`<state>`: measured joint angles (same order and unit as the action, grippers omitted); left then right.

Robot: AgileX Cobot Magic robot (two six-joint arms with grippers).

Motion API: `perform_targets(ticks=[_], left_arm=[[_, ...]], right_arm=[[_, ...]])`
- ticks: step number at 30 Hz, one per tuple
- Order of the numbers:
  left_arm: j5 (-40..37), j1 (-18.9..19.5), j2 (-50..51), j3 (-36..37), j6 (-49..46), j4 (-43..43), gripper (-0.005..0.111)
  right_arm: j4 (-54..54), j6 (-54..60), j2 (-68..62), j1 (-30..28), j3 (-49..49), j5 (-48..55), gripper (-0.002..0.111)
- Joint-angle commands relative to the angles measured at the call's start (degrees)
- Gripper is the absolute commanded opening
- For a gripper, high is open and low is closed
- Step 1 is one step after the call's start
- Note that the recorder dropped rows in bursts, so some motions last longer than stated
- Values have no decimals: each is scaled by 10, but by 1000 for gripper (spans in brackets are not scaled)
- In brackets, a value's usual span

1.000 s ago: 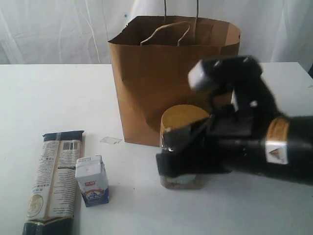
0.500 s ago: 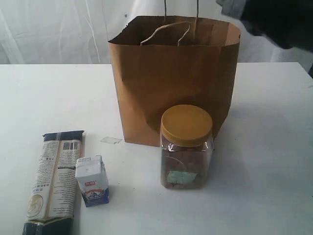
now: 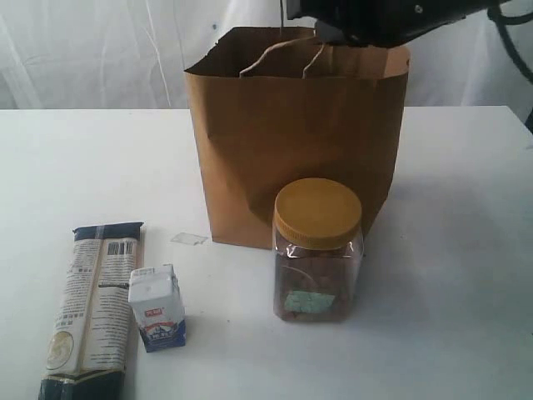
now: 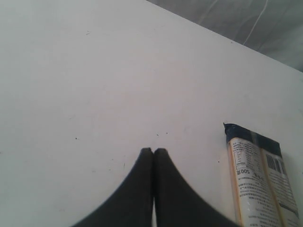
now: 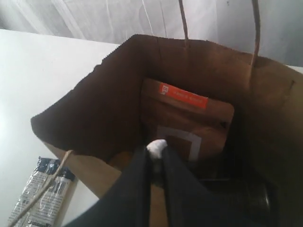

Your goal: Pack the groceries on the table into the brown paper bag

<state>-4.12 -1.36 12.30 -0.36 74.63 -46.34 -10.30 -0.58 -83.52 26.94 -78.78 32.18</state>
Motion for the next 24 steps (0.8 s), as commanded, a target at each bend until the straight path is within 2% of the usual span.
perform_targets(ticks=[1,5,7,18,20,21,22,23,24], left_arm=[[0,1,-3,4,0,-8,0],[0,1,-3,4,0,-8,0],[0,1,-3,4,0,-8,0],[0,1,-3,4,0,-8,0],[0,1,-3,4,0,-8,0],[0,1,-3,4,0,-8,0],[0,1,-3,4,0,-8,0],[0,1,-3,4,0,-8,0],[0,1,-3,4,0,-8,0]], right_arm=[[-2,19,-36,-3,-37,-10,2],[2,19,-51,-7,-39,-29,24],[32,19,-51,-7,-39,-44,28],[91,19,-23,-8,-39,22,28],[165,19,4,-14,-39,18,27],[236,14,18,-27,-39,24,24],[287,-9,22,-39,-39,35,22],[383,-89,25,-68,-39,81,16],[414,-116,25,-80,-39,114,14]])
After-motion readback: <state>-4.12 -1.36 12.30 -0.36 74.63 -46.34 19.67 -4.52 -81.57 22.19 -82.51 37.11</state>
